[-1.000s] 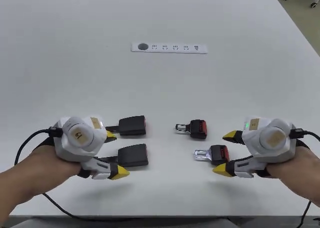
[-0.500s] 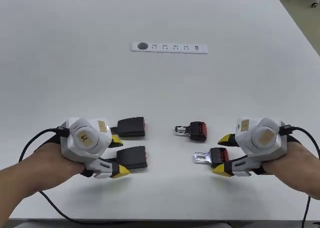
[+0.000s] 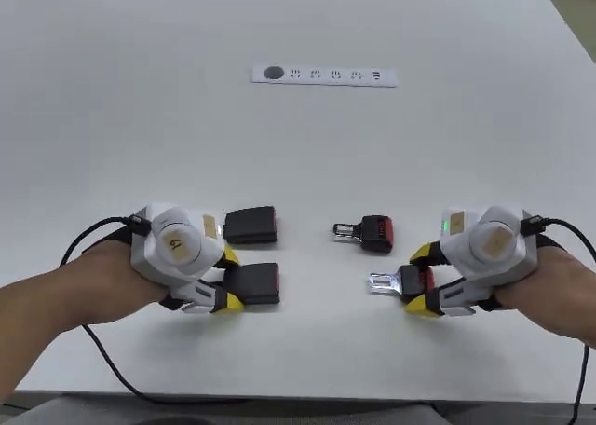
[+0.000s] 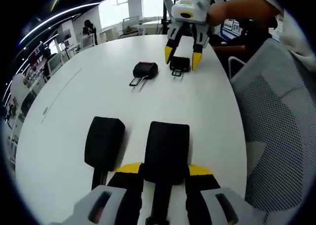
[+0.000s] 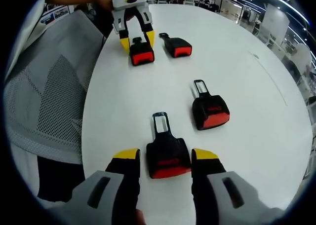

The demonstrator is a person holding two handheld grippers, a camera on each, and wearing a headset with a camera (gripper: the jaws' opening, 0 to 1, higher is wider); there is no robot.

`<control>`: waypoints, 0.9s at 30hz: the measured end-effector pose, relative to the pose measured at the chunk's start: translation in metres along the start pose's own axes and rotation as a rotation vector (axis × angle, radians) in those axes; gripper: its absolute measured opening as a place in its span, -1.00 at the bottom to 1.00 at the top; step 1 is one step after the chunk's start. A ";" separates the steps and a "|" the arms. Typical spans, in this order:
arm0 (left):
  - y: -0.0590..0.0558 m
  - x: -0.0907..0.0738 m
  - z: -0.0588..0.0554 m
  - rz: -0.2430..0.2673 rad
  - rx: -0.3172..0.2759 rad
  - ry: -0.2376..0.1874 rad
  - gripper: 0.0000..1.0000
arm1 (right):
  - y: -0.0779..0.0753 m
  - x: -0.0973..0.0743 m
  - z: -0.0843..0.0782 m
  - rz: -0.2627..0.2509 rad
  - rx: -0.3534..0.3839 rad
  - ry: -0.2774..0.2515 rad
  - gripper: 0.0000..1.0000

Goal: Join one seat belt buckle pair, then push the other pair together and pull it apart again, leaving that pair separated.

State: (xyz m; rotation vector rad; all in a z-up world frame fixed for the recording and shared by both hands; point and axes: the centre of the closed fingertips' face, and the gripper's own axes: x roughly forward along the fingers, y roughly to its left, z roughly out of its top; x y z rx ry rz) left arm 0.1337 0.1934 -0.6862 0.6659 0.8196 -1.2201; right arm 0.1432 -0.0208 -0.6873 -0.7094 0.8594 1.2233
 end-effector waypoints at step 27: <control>-0.006 0.001 0.004 -0.080 0.083 0.071 -0.33 | 0.001 -0.003 -0.013 0.092 -0.096 0.051 -0.33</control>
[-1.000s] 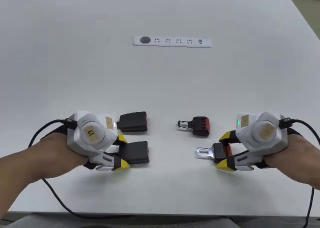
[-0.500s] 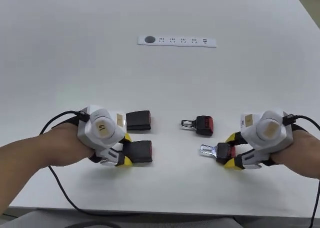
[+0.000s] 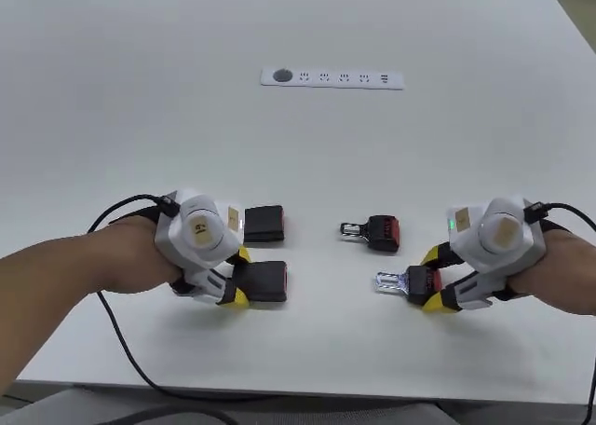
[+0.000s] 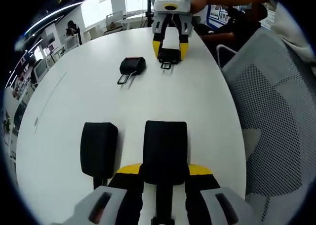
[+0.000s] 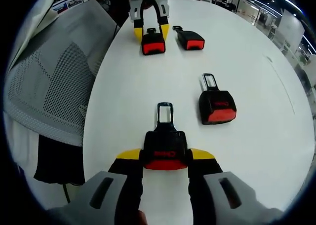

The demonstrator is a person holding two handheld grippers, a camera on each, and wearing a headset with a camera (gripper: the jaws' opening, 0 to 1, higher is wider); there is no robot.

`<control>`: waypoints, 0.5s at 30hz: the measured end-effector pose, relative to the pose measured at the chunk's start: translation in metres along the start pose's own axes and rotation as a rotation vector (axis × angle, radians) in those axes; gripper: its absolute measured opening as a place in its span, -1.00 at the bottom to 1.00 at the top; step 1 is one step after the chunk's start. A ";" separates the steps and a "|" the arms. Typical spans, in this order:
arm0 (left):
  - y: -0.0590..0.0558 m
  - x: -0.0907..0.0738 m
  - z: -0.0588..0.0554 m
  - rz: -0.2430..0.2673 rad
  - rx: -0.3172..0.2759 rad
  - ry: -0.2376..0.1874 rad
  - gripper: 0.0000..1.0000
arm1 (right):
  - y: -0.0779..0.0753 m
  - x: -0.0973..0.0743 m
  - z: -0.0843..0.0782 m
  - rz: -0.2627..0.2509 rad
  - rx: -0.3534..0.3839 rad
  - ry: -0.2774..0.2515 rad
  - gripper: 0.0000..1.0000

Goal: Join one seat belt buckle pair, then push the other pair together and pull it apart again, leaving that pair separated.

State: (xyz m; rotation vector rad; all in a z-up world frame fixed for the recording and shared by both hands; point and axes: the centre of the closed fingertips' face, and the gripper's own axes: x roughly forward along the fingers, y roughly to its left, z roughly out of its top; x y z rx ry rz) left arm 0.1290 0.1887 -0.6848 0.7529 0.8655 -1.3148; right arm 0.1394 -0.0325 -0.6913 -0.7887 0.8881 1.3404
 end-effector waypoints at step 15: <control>-0.001 -0.001 -0.001 -0.011 0.020 0.017 -0.33 | 0.008 0.006 0.013 0.020 -0.012 -0.012 -0.34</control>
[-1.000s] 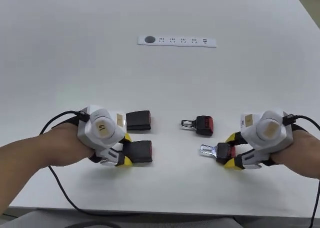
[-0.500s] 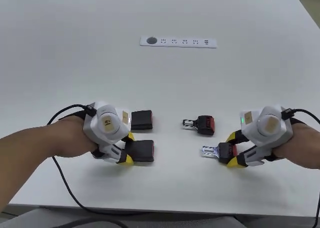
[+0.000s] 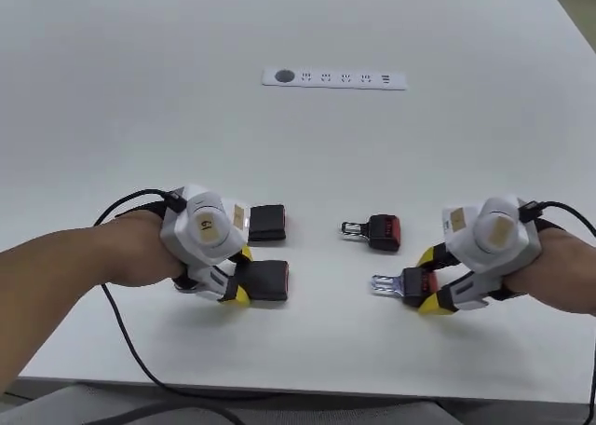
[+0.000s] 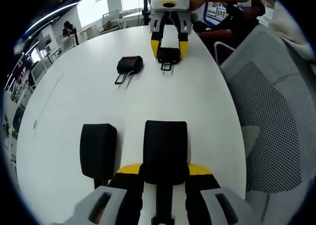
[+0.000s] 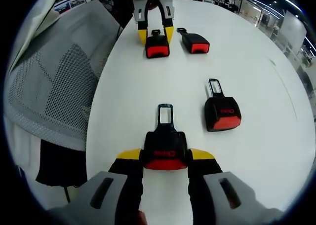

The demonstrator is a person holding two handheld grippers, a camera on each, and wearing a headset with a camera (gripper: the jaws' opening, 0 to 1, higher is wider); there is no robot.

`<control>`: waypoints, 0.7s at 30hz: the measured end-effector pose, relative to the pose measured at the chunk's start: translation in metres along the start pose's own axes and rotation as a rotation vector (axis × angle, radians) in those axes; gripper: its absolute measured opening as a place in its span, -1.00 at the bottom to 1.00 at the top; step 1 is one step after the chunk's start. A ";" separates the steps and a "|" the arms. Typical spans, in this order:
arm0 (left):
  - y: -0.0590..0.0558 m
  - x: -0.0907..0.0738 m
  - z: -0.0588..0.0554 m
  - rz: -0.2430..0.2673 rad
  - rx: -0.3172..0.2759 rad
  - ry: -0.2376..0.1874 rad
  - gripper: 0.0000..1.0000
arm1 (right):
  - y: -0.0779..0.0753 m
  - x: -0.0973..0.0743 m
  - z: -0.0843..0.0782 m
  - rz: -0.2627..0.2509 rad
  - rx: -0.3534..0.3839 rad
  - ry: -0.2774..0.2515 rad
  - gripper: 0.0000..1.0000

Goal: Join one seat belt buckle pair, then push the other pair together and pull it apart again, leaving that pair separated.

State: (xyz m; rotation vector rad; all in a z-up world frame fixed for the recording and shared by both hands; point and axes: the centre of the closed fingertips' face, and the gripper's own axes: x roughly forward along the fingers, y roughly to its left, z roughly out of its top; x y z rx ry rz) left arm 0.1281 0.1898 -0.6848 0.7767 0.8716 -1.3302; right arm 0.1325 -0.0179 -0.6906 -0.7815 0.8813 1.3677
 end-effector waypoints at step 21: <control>0.002 0.001 -0.002 -0.003 0.005 0.003 -0.33 | 0.012 0.036 0.057 0.003 -0.056 -0.079 -0.34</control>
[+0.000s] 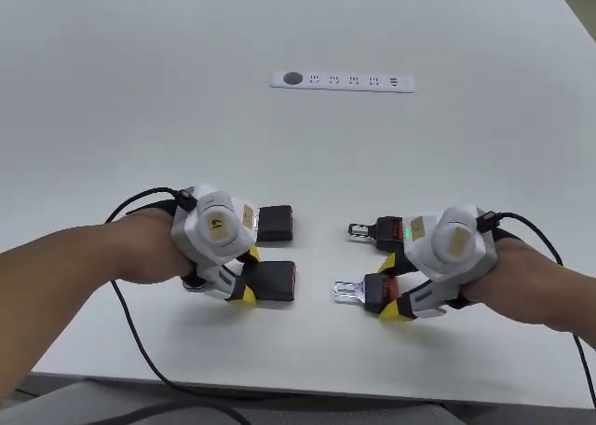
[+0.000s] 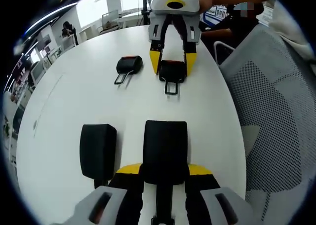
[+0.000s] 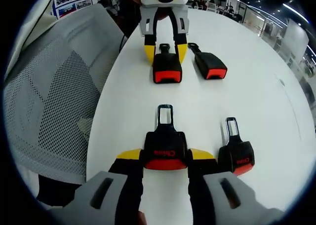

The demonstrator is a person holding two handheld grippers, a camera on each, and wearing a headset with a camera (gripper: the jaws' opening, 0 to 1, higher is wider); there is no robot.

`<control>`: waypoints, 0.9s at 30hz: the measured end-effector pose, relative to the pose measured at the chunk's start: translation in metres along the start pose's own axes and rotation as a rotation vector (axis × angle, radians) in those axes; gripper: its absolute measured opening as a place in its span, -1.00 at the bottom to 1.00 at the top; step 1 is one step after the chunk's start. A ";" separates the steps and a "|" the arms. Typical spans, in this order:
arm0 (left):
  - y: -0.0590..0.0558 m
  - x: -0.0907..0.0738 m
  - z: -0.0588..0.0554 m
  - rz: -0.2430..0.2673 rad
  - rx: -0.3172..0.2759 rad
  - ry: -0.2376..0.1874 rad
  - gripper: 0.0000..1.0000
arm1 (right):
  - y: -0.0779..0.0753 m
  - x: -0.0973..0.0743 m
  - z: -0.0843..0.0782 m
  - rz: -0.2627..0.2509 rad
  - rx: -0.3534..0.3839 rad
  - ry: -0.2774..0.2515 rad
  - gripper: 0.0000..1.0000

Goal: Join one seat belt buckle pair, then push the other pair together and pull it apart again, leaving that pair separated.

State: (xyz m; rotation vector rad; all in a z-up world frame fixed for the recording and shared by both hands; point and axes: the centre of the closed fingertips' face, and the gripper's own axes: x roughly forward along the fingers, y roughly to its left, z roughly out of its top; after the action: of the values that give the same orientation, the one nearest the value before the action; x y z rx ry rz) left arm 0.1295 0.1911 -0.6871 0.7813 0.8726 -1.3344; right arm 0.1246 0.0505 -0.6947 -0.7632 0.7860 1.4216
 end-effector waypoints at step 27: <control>0.004 0.004 -0.004 -0.007 0.004 0.016 -0.33 | -0.005 0.024 0.040 -0.017 0.000 -0.001 -0.34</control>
State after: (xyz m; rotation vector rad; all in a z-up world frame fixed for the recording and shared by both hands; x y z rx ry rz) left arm 0.1334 0.1928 -0.6921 0.7939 0.8864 -1.3377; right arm 0.1300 0.0975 -0.6933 -0.7675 0.7775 1.4068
